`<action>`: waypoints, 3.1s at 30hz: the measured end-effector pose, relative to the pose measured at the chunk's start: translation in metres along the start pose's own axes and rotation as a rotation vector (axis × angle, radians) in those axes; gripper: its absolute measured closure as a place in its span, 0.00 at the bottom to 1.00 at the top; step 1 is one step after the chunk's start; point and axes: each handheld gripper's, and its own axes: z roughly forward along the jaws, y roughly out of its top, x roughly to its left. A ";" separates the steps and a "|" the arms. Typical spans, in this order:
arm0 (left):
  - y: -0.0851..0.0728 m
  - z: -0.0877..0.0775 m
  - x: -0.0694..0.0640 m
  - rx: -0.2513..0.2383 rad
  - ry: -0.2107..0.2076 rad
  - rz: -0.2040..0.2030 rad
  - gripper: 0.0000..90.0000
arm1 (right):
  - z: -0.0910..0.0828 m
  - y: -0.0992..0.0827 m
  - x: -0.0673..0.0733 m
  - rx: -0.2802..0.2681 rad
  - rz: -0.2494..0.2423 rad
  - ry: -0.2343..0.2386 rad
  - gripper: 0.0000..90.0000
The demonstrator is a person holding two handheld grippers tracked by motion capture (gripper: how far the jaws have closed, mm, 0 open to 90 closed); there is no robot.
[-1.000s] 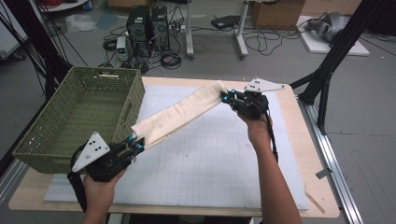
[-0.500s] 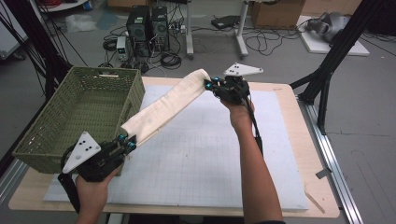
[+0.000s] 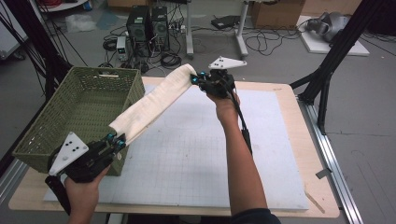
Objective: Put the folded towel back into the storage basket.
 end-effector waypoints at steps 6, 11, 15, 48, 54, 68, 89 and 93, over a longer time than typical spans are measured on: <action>0.000 -0.009 0.008 -0.011 0.029 -0.013 0.92 | 0.021 0.013 0.007 0.000 -0.012 0.026 0.92; 0.000 -0.014 0.010 -0.017 0.049 -0.011 0.92 | 0.036 0.026 0.013 -0.032 -0.016 0.035 0.92; 0.001 -0.019 0.015 -0.024 0.070 -0.015 0.92 | 0.050 0.038 0.018 -0.034 -0.033 0.042 0.92; -0.009 -0.056 0.062 -0.019 0.289 -0.042 0.92 | 0.183 0.088 0.078 0.035 -0.089 0.137 0.92; -0.015 -0.062 0.073 -0.014 0.322 -0.080 0.92 | 0.201 0.084 0.086 0.055 -0.079 0.141 0.92; -0.021 -0.067 0.098 0.062 0.432 -0.116 0.76 | 0.237 0.073 0.103 0.091 -0.070 0.140 0.87; -0.016 -0.031 0.072 0.081 0.245 -0.182 0.21 | 0.151 0.046 0.066 0.149 0.021 0.198 0.32; -0.014 -0.019 0.056 0.068 0.143 -0.166 0.21 | 0.115 0.039 0.054 0.141 0.039 0.170 0.22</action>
